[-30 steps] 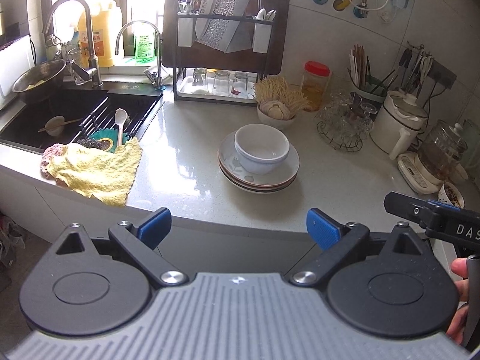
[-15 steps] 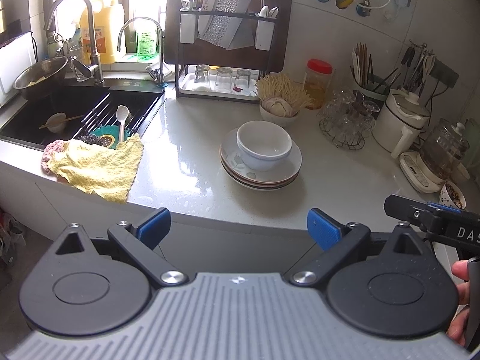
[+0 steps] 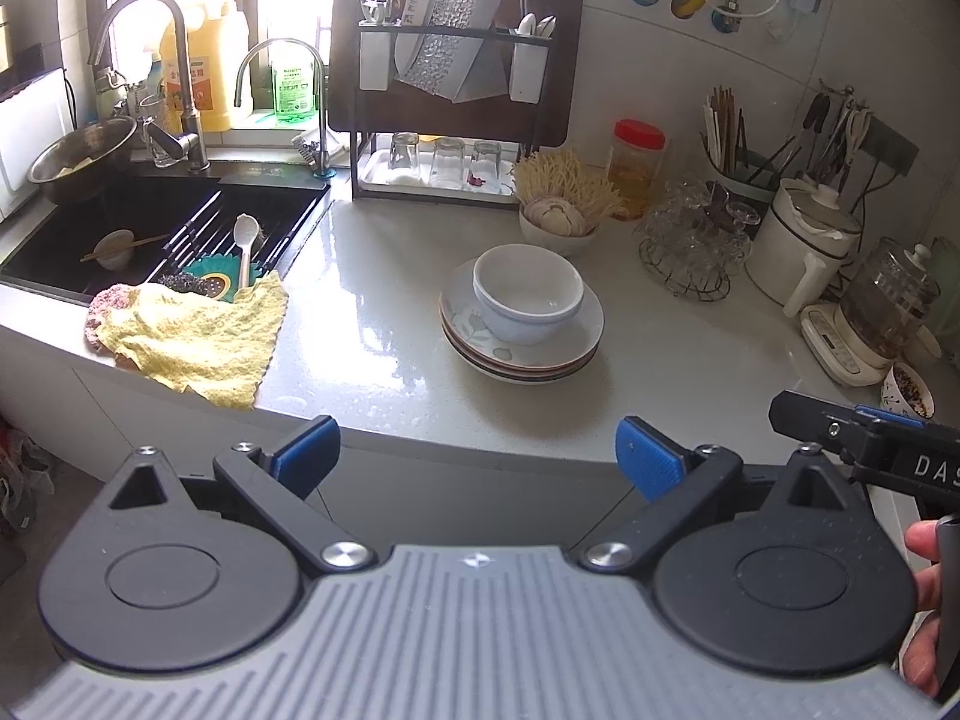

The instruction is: Organize plates and bowls

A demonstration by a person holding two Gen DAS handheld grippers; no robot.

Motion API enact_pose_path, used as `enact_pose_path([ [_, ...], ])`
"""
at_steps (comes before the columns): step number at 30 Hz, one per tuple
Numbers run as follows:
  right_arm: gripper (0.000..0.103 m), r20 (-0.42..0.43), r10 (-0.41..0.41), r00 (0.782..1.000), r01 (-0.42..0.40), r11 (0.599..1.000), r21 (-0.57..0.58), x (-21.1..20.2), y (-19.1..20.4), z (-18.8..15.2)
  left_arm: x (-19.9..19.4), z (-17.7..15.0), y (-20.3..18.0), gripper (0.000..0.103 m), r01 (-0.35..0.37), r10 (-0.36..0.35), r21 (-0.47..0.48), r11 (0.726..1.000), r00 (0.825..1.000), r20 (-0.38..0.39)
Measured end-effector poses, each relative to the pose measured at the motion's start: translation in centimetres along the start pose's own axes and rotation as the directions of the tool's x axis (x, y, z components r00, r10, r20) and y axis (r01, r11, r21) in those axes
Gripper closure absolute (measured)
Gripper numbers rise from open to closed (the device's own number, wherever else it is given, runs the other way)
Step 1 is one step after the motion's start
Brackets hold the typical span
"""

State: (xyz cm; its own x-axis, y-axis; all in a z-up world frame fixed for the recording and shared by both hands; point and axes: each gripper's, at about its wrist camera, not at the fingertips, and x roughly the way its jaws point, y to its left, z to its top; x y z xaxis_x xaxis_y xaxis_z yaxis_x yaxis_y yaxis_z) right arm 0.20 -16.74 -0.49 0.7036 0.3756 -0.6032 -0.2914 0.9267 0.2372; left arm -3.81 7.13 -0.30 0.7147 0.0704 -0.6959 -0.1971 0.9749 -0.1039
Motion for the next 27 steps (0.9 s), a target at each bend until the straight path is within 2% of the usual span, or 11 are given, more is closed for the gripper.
enact_pose_path([
  [13, 0.007, 0.003, 0.006, 1.0, -0.006, 1.0, 0.011, 0.2, 0.2, -0.3, -0.5, -0.2, 0.0, 0.003, -0.011, 0.011, 0.031, 0.999, 1.0, 0.001],
  [27, 0.007, 0.01, 0.01, 1.0, -0.01, 1.0, -0.001, -0.5, 0.5, -0.3, -1.3, -0.5, 0.0, 0.003, -0.005, 0.005, 0.02, 1.0, 1.0, 0.017],
])
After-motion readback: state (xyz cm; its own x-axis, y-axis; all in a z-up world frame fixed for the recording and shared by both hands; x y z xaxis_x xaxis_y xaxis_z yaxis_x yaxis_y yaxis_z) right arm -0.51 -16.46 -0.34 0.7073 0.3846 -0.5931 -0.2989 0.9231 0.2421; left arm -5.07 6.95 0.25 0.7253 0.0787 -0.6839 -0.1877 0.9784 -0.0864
